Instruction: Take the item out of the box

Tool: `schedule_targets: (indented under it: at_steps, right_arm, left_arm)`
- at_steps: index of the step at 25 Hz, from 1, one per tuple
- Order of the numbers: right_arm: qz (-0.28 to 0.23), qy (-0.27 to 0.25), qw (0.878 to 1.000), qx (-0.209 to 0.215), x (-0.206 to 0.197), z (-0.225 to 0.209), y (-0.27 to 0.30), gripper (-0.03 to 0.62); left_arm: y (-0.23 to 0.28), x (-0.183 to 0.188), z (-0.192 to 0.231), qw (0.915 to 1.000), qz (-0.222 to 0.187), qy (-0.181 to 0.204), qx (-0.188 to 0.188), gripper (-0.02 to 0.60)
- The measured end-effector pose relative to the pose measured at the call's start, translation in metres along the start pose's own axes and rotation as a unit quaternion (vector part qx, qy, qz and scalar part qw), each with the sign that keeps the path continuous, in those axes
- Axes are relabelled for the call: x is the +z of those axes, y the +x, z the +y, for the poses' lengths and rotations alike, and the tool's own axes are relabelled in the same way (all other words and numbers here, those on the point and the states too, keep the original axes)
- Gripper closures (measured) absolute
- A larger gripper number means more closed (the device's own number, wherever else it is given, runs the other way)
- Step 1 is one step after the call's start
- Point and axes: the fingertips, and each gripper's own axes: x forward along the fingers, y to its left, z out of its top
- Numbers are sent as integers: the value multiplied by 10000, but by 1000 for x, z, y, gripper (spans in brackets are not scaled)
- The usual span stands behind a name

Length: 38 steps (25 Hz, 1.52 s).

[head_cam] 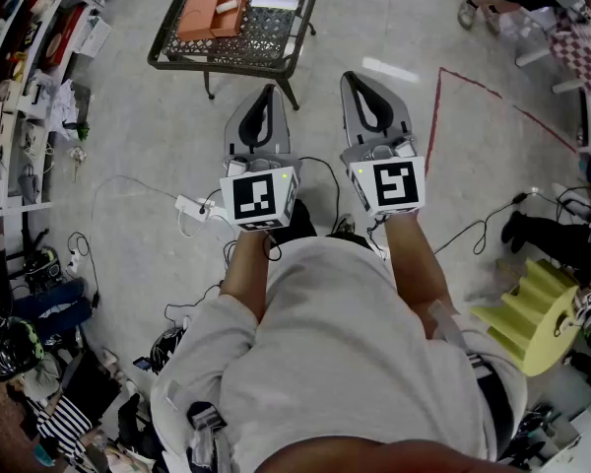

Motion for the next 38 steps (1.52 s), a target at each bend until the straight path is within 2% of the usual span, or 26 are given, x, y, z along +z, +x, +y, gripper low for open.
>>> schedule_targets:
  at_steps: [11, 16, 21, 28, 32, 38]
  right_arm:
    - [72, 16, 9997, -241, -12, 32, 77, 589]
    - [105, 55, 9993, -359, -4, 54, 108, 589]
    - [175, 41, 9988, -445, -7, 62, 135, 589]
    - [472, 8, 9985, -267, -25, 54, 169, 589]
    - [450, 25, 9989, -150, -32, 30, 200, 589]
    - [174, 109, 9996, 209, -32, -9, 267, 589]
  left_arm:
    - [36, -19, 92, 9996, 107, -210, -157, 571]
    - [50, -15, 124, 9984, 64, -305, -461, 571]
    - [70, -30, 144, 9964, 184, -445, -695, 571]
    - [97, -45, 157, 9955, 338, -614, -635, 571]
    - [134, -53, 159, 9948, 456, -649, -646, 571]
    - [201, -48, 181, 9964, 518, -558, -380, 571]
